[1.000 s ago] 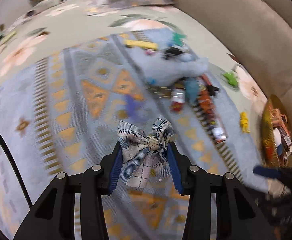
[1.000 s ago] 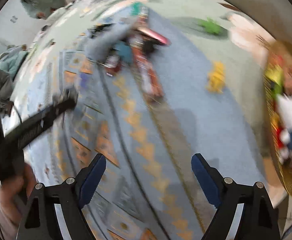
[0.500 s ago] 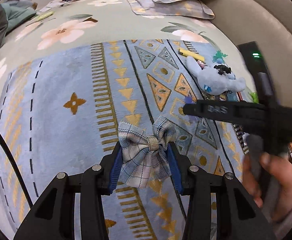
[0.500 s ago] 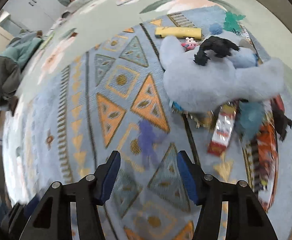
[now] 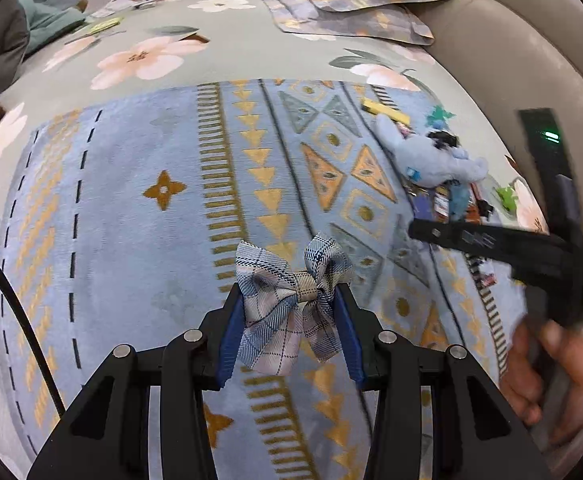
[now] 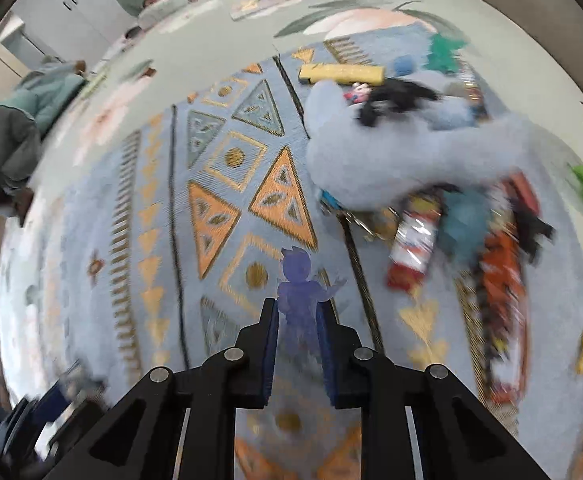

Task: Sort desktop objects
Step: 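Carry the bow and figurine to the gold tray and open both tools, then grasp the long orange snack stick package with the left tool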

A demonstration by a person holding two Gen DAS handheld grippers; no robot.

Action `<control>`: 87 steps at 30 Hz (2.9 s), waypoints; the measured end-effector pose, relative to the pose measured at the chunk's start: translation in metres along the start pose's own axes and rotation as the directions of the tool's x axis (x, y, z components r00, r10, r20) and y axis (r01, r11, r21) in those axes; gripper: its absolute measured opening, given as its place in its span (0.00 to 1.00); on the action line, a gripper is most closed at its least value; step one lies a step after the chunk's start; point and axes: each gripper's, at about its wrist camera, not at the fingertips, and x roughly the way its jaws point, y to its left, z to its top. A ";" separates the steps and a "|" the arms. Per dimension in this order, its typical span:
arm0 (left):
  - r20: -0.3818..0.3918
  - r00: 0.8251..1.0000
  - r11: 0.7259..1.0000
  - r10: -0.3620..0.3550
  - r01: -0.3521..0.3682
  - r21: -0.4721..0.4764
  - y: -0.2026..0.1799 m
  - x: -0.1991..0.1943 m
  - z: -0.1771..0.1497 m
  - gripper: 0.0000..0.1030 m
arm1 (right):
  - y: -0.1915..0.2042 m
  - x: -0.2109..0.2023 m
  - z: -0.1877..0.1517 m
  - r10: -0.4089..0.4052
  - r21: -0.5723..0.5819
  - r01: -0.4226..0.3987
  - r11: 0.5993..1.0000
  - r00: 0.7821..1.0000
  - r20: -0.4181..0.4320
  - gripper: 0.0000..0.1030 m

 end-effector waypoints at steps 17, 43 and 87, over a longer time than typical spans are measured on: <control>-0.106 0.941 0.905 -0.321 0.338 0.260 -0.279 -0.015 -0.013 0.39 | -0.216 -0.222 -0.123 -0.141 0.278 0.132 0.951 0.990 0.011 0.18; -0.322 0.814 0.840 -0.484 0.536 0.091 -0.402 0.048 -0.014 0.58 | -0.358 -0.265 -0.122 -0.164 0.478 0.112 0.871 0.984 0.070 0.19; -0.061 0.982 0.980 -0.181 0.174 -0.094 -0.209 0.132 0.036 0.64 | -0.186 -0.140 -0.060 0.043 0.234 -0.021 0.972 0.995 -0.089 0.21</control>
